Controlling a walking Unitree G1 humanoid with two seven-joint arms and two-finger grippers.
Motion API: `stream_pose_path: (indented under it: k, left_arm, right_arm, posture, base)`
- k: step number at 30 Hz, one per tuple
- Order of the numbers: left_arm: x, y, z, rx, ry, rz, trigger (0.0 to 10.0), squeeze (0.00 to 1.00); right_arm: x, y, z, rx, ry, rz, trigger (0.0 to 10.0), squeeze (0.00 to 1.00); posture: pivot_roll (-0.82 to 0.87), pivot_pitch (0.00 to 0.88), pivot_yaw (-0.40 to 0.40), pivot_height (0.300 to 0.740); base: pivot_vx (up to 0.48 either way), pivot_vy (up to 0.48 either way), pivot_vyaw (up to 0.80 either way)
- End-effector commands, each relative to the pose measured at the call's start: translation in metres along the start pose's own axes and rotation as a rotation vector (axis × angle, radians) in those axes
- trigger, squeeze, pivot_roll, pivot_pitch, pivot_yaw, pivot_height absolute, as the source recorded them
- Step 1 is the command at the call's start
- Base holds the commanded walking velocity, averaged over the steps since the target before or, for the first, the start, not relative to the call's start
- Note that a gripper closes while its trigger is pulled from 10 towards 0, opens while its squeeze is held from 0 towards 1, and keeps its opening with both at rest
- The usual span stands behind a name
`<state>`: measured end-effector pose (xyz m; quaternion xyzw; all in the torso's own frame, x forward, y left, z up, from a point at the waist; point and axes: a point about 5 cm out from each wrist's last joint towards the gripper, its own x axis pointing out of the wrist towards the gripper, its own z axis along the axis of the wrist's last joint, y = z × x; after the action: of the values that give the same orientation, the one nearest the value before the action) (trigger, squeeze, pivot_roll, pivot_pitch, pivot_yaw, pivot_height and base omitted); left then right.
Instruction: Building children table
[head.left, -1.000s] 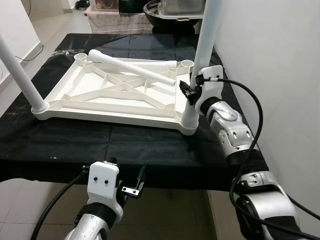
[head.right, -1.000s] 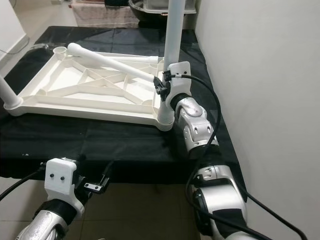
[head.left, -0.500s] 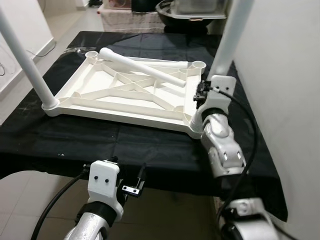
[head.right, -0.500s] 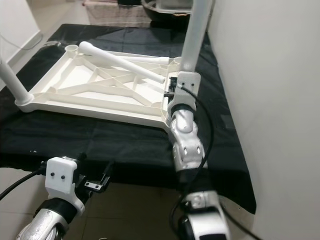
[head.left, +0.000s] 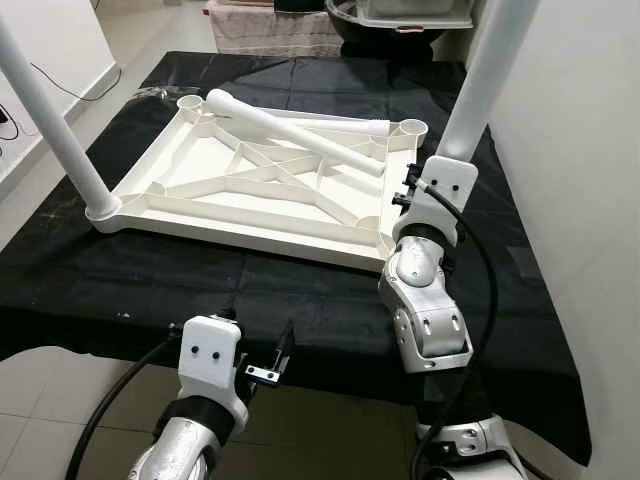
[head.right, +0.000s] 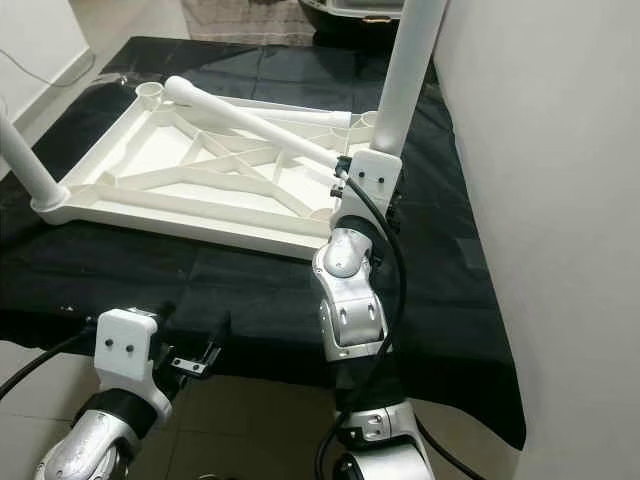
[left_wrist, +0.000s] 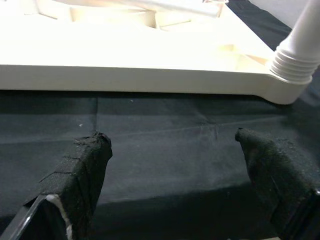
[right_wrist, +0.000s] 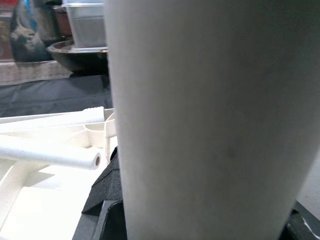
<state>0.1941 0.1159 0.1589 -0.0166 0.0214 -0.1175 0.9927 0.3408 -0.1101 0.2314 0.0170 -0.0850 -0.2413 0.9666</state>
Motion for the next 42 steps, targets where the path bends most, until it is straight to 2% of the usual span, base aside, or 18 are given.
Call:
stream_pose_path:
  k: [1,4,13,14,16,17,19,34,35,38,39,42]
  left_arm:
    - [0.0,0.001,-0.004,0.003,0.012,0.006,10.0,0.0]
    - [0.001,0.0,-0.004,0.002,0.009,0.006,10.0,0.0]
    - [0.002,-0.002,-0.005,-0.009,0.009,-0.004,10.0,0.0]
    - [0.001,-0.006,-0.006,-0.026,0.012,-0.052,10.0,0.0]
    - [-0.007,-0.019,-0.011,0.023,0.025,-0.192,10.0,0.0]
    - [-0.007,-0.019,-0.011,0.023,0.025,-0.192,10.0,0.0]
    - [-0.01,-0.026,-0.013,0.05,0.028,-0.259,10.0,0.0]
    - [-0.012,-0.028,-0.013,0.059,0.003,-0.302,10.0,0.0]
    - [-0.012,-0.028,-0.013,0.061,0.002,-0.303,10.0,0.0]
    - [-0.012,-0.028,-0.013,0.063,0.0,-0.304,10.0,0.0]
    - [-0.011,-0.028,-0.014,0.064,0.0,-0.303,10.0,0.0]
    - [-0.011,-0.027,-0.014,0.064,0.004,-0.3,10.0,0.0]
  right_arm:
    - [-0.031,0.022,-0.042,-0.021,0.297,-0.045,10.0,0.0]
    - [-0.036,0.025,-0.037,-0.015,0.311,-0.089,10.0,0.0]
    - [-0.038,0.028,-0.035,-0.009,0.308,-0.079,10.0,0.0]
    - [-0.039,0.029,-0.035,-0.01,0.305,-0.075,10.0,0.0]
    - [-0.04,0.029,-0.034,-0.01,0.304,-0.073,10.0,0.0]
    - [-0.04,0.029,-0.034,-0.01,0.304,-0.073,10.0,0.0]
    - [-0.04,0.03,-0.034,-0.007,0.304,-0.069,10.0,0.0]
    - [-0.041,0.037,-0.032,0.009,0.287,-0.014,10.0,0.0]
    - [-0.041,0.037,-0.032,0.011,0.289,-0.007,10.0,0.36]
    - [-0.041,0.038,-0.032,0.013,0.293,0.0,10.0,0.36]
    - [-0.041,0.039,-0.032,0.016,0.294,0.006,10.0,1.0]
    - [-0.042,0.039,-0.032,0.019,0.292,0.01,10.0,1.0]
  posture:
    - [0.12,0.16,-0.024,0.74]
    - [0.12,0.158,-0.026,0.74]
    - [0.12,0.151,-0.026,0.74]
    - [0.12,0.144,-0.027,0.74]
    - [0.12,0.144,-0.028,0.74]
    - [0.12,0.144,-0.028,0.74]
    - [0.12,0.139,-0.029,0.74]
    - [0.12,0.127,-0.026,0.74]
    - [0.12,0.127,-0.027,0.74]
    - [0.12,0.127,-0.027,0.74]
    - [0.12,0.128,-0.027,0.74]
    - [0.12,0.13,-0.023,0.74]
  base:
    - [0.0,0.0,0.0]
    - [0.0,0.0,0.0]
    - [0.0,0.0,0.0]
    - [0.0,0.0,0.0]
    - [0.0,0.0,0.0]
    - [0.0,0.0,0.0]
    - [0.0,0.0,0.0]
    - [0.0,0.0,0.0]
    - [0.0,0.0,0.0]
    - [0.0,0.0,0.0]
    - [0.0,0.0,0.0]
    - [0.0,0.0,0.0]
